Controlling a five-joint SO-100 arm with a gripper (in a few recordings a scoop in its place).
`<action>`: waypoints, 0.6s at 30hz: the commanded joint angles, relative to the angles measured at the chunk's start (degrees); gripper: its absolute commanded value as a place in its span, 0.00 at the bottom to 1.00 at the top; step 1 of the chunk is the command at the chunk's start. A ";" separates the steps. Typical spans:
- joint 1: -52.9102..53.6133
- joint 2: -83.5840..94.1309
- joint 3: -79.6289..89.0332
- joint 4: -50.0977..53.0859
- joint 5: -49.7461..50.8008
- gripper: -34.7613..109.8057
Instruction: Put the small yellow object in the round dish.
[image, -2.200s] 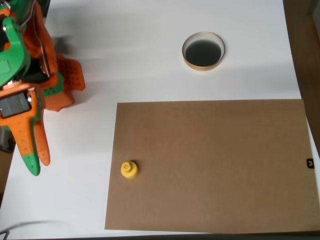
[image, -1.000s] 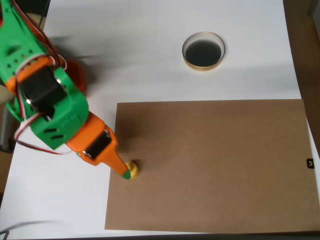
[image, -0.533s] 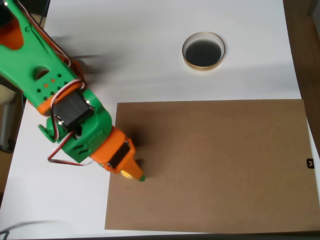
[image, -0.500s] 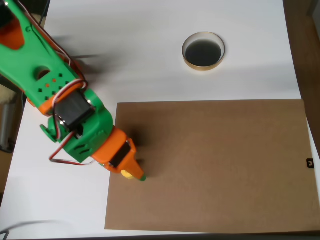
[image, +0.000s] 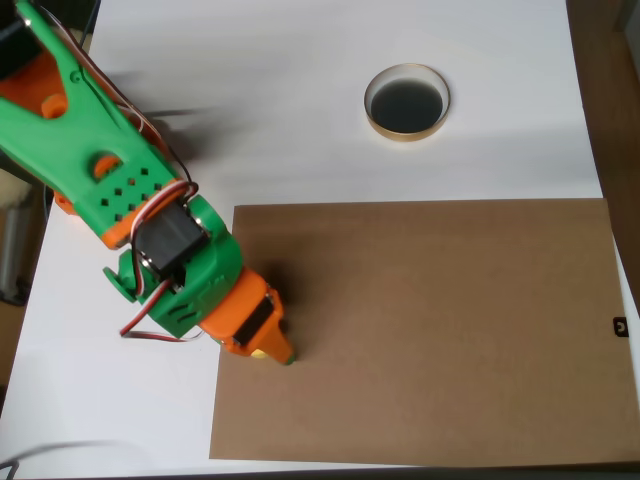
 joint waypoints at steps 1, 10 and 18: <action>0.62 1.67 -2.90 0.09 -0.18 0.36; 1.05 0.00 -2.90 -1.76 0.00 0.29; 1.49 -0.70 -3.96 -2.02 0.35 0.24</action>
